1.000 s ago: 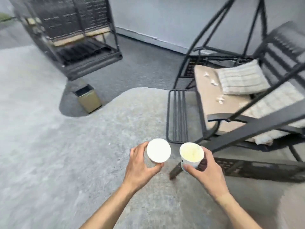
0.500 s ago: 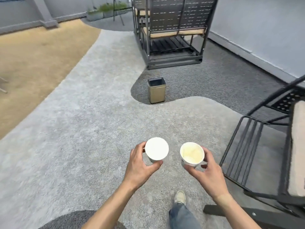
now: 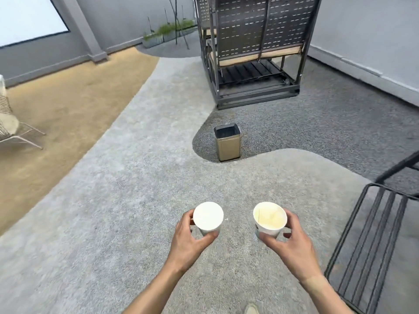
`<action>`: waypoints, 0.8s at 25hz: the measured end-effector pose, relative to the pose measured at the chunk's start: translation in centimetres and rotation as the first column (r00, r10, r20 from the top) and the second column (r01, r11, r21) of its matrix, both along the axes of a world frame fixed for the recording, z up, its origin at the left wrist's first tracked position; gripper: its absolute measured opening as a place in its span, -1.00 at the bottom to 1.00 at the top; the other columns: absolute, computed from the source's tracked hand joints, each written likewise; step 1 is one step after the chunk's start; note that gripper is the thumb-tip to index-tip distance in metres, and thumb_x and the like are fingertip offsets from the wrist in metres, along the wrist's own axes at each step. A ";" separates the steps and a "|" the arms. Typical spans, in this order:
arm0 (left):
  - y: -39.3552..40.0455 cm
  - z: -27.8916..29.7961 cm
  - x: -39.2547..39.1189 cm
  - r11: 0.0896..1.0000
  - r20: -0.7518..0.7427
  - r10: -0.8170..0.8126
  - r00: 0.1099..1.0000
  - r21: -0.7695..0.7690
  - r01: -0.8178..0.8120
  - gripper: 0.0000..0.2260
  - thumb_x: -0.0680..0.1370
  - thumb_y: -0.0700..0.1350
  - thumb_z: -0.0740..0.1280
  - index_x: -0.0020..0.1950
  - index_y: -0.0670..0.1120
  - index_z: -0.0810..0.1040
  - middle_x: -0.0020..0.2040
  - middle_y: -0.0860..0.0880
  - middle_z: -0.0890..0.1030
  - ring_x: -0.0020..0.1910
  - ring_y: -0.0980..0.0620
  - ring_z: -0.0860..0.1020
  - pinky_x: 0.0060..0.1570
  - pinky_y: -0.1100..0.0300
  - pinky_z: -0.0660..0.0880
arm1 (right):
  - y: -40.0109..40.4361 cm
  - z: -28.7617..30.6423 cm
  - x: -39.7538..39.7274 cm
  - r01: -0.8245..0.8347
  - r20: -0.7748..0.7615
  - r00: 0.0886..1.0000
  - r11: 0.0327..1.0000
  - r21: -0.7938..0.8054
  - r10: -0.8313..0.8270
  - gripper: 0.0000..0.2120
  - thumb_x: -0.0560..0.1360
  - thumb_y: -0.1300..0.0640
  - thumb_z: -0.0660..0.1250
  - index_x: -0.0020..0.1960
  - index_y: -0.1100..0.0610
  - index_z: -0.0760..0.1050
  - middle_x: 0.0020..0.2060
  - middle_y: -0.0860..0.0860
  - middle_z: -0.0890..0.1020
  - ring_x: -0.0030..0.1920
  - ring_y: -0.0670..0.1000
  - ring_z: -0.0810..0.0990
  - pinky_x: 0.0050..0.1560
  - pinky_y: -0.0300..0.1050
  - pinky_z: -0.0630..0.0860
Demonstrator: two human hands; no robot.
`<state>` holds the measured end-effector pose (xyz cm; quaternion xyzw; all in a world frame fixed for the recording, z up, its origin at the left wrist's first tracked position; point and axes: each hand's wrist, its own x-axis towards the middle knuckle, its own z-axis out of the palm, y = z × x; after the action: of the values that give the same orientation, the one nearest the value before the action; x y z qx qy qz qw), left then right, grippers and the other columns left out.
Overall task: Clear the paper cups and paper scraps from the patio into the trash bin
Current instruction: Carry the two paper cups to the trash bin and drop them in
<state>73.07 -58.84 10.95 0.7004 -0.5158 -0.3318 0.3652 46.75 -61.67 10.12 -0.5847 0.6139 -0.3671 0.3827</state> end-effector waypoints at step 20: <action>-37.6 -2.4 14.7 0.998 -0.097 0.059 0.994 -0.002 -0.059 -0.34 0.26 0.33 0.50 0.24 0.36 0.25 0.21 0.31 0.39 0.21 0.11 0.43 0.13 0.09 0.42 | -39.2 -0.5 13.9 -0.026 -0.064 0.998 0.999 0.044 0.029 -0.27 0.21 -0.18 0.57 0.24 -0.37 0.24 0.08 -0.34 0.53 0.06 -0.19 0.52 0.01 0.03 0.51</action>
<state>87.79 -96.47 8.53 0.6975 -0.4775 -0.3530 0.4011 60.63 -100.86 9.64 -0.5963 0.6256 -0.3291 0.3804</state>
